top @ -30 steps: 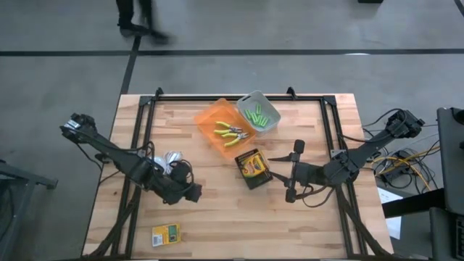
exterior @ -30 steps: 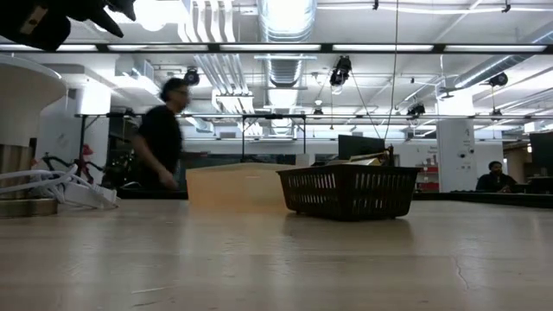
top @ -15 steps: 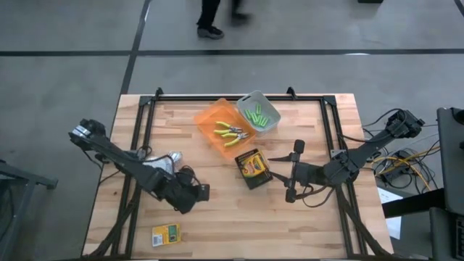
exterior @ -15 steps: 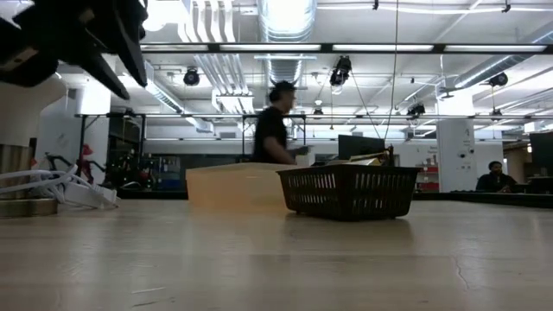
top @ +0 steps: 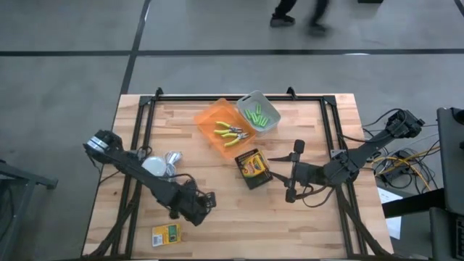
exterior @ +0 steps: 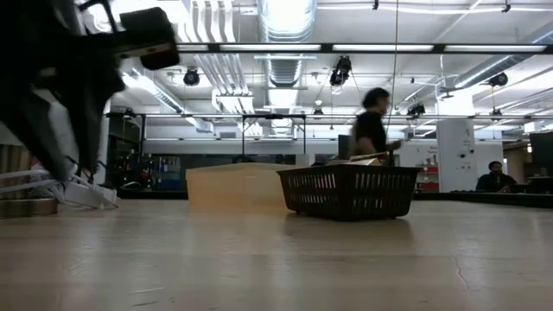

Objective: Pick & Place School Supplies
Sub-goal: Put the yellow crayon box into the black bin

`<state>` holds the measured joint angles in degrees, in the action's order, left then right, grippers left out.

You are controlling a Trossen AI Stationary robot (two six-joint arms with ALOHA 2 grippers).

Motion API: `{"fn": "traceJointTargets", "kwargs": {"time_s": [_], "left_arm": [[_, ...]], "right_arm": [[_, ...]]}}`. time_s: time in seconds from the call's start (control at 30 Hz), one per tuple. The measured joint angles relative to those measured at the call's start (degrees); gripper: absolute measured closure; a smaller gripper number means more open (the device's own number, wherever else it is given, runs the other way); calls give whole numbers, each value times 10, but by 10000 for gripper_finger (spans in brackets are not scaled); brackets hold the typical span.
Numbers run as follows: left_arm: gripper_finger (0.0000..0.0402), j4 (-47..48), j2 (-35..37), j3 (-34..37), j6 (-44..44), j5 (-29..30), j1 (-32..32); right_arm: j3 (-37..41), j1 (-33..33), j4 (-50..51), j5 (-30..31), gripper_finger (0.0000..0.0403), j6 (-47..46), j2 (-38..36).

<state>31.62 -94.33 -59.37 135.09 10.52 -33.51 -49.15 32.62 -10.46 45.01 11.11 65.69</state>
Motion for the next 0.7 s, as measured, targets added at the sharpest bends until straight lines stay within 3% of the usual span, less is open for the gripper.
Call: {"fn": "traceJointTargets", "kwargs": {"time_s": [0.2, 0.4, 0.7], "left_arm": [[316, 220, 12, -77, 77, 0, -39], [316, 360, -2, -141, 127, -99, -69], [316, 381, -47, -144, 131, -133, -90]], "right_arm": [[0, 0, 0, 0, 234, 0, 0], [0, 0, 0, 0, 234, 0, 0], [0, 0, 0, 0, 234, 0, 0]]}}
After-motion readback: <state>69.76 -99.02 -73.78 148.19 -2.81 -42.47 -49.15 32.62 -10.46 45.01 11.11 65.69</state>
